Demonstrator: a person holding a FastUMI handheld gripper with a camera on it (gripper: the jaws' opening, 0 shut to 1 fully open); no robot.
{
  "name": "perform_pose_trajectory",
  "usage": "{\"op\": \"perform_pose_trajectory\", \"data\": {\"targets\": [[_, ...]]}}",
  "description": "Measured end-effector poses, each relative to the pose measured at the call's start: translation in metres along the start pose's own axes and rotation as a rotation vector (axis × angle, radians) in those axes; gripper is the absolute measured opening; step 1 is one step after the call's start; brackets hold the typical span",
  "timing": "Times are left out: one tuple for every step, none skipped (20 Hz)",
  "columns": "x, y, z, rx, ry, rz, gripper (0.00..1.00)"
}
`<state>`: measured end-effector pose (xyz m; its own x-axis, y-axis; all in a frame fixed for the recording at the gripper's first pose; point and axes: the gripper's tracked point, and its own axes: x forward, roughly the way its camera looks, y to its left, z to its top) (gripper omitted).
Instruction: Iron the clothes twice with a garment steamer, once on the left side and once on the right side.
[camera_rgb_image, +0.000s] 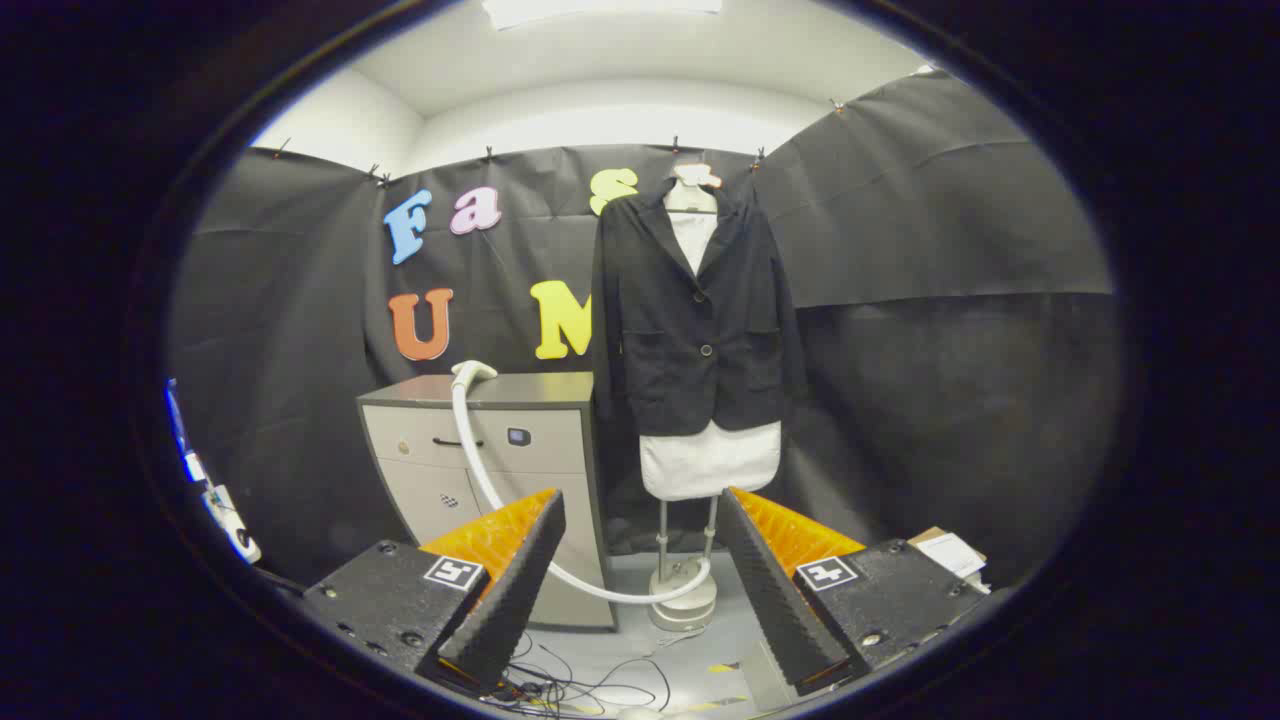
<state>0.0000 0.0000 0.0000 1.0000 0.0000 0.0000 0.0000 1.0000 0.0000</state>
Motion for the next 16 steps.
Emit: {"op": "perform_pose_trajectory", "data": {"targets": [[-0.001,0.001,0.000,-0.005,0.003,-0.003,0.99],[0.000,0.001,-0.001,-0.008,0.004,-0.004,0.99],[0.001,0.002,-0.002,-0.010,0.005,-0.005,0.99],[0.001,0.002,-0.003,-0.010,0.005,-0.007,0.99],[0.002,0.003,-0.004,-0.012,0.009,-0.007,0.99],[0.002,0.005,-0.007,-0.012,0.014,-0.006,0.99],[0.003,0.008,-0.006,-0.008,0.013,-0.002,0.99],[0.003,0.008,-0.005,-0.004,0.011,-0.004,0.99],[0.004,0.007,-0.005,-0.001,0.011,-0.005,0.99],[0.006,0.009,-0.005,0.000,0.011,-0.005,0.99],[0.006,0.009,-0.003,0.002,0.010,-0.006,0.99],[0.007,0.011,-0.003,0.002,0.010,-0.005,0.99],[0.008,0.011,-0.001,0.001,0.008,-0.008,0.99],[0.009,0.012,0.000,-0.002,0.008,-0.010,0.99],[0.012,0.011,0.001,-0.002,0.013,-0.020,0.99],[0.014,0.010,0.002,-0.002,0.016,-0.025,0.99]]}}
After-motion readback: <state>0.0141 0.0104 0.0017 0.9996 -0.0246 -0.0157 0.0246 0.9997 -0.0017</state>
